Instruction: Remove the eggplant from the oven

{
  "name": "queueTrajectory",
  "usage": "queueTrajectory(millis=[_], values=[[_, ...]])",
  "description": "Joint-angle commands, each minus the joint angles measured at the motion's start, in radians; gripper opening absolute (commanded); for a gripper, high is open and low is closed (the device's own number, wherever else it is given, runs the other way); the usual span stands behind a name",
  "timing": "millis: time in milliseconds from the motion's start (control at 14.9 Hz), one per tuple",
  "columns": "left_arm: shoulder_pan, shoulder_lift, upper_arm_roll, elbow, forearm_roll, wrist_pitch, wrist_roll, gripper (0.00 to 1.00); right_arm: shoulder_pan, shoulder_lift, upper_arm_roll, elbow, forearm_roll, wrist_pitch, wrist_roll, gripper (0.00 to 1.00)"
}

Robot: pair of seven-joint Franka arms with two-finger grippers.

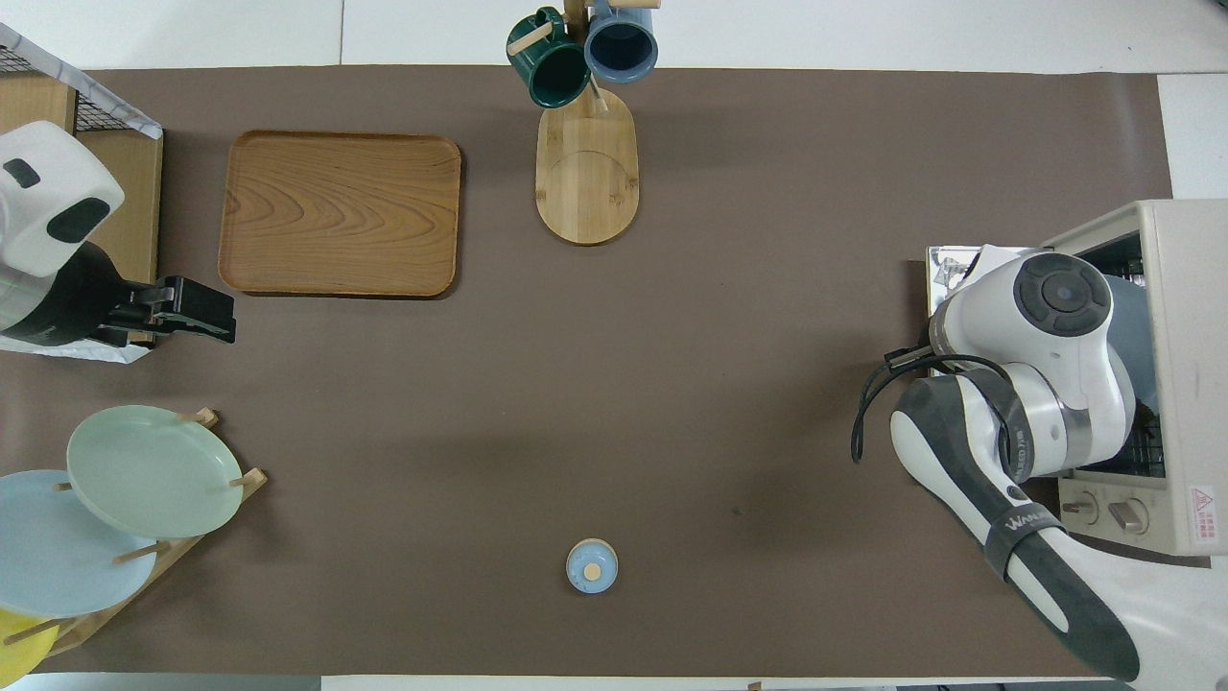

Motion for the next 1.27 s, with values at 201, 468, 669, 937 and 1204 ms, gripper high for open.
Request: queueTrajectory(millis=[201, 468, 669, 937, 1204], values=[[0.009, -0.012, -0.006, -0.01, 0.018, 0.009, 0.001, 1.0, 0.03, -0.063, -0.017, 0.19, 0.014, -0.289, 0.043, 0.49], [0.009, -0.012, -0.006, -0.01, 0.018, 0.012, -0.001, 1.0, -0.07, -0.105, -0.021, 0.144, 0.002, -0.362, 0.031, 0.39], [0.009, -0.012, -0.006, -0.01, 0.018, 0.021, -0.002, 1.0, -0.102, -0.132, -0.023, 0.06, 0.002, -0.285, -0.017, 0.32], [0.009, -0.012, -0.006, -0.01, 0.018, 0.021, -0.002, 1.0, -0.115, -0.137, -0.023, 0.044, 0.0, -0.274, -0.041, 0.32], [0.009, -0.012, -0.008, -0.01, 0.018, 0.02, -0.001, 1.0, -0.132, -0.145, -0.023, 0.011, -0.001, -0.213, -0.096, 0.32]])
